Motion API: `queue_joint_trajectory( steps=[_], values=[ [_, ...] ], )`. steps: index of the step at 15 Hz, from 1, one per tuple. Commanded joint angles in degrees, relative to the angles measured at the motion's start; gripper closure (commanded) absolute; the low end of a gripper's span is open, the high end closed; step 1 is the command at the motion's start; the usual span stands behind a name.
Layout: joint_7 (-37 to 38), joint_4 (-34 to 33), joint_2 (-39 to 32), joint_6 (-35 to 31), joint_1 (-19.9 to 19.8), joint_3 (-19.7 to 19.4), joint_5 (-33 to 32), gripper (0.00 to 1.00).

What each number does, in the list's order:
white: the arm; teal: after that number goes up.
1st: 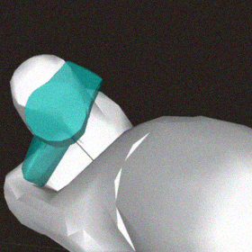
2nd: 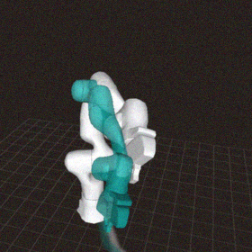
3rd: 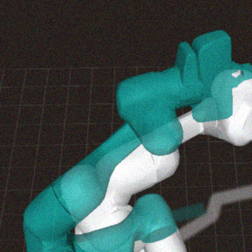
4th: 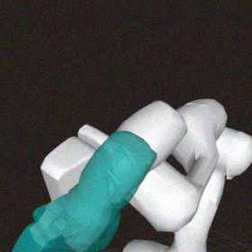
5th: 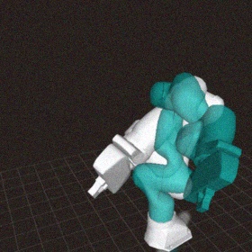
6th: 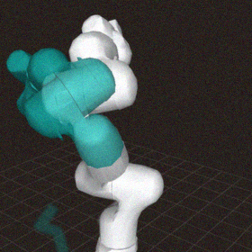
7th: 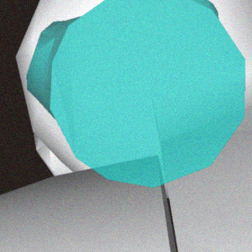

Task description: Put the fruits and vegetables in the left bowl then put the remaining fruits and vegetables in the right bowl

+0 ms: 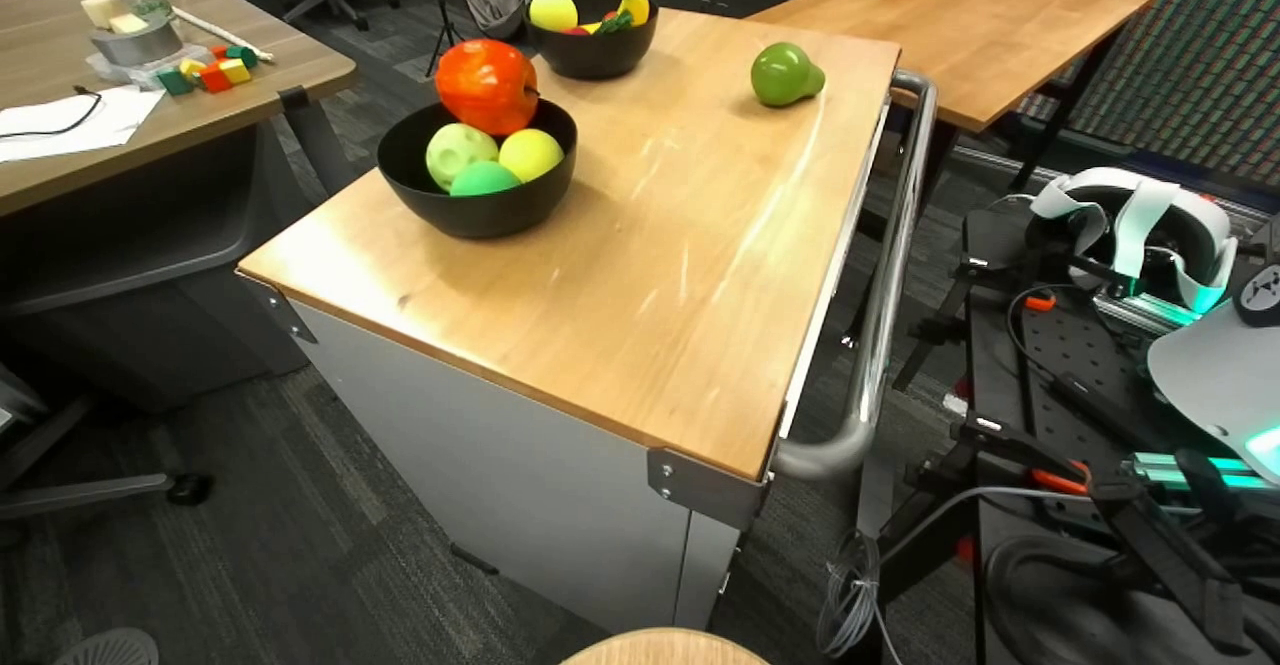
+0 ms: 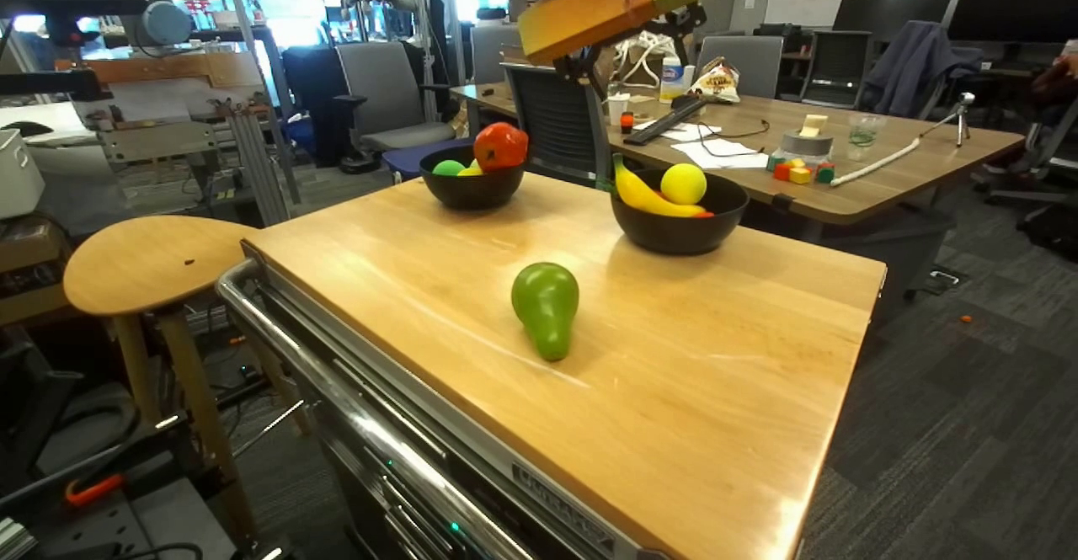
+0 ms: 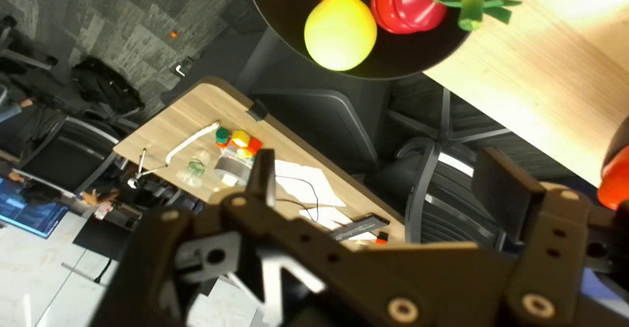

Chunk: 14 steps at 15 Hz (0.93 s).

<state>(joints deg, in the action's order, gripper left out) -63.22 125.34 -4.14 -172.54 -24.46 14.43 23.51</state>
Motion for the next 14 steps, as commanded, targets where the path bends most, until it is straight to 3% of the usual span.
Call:
queue_joint_trajectory(
  steps=[1,5,6,7,11,14],
  values=[
    [-2.47,1.54,1.47,-1.13,-2.04,3.17,3.01,0.00],
    [-3.39,3.66,4.03,-1.73,-3.35,5.74,4.72,0.00],
    [5.99,4.15,2.20,1.06,-3.97,4.90,-3.35,0.00],
    [9.73,4.63,1.67,4.58,4.70,-4.46,-7.66,0.00],
    [22.55,8.78,6.37,14.85,9.45,-13.99,-27.31,0.00],
    [32.46,10.40,14.23,21.77,12.34,-16.76,-42.30,0.00]
  ],
)
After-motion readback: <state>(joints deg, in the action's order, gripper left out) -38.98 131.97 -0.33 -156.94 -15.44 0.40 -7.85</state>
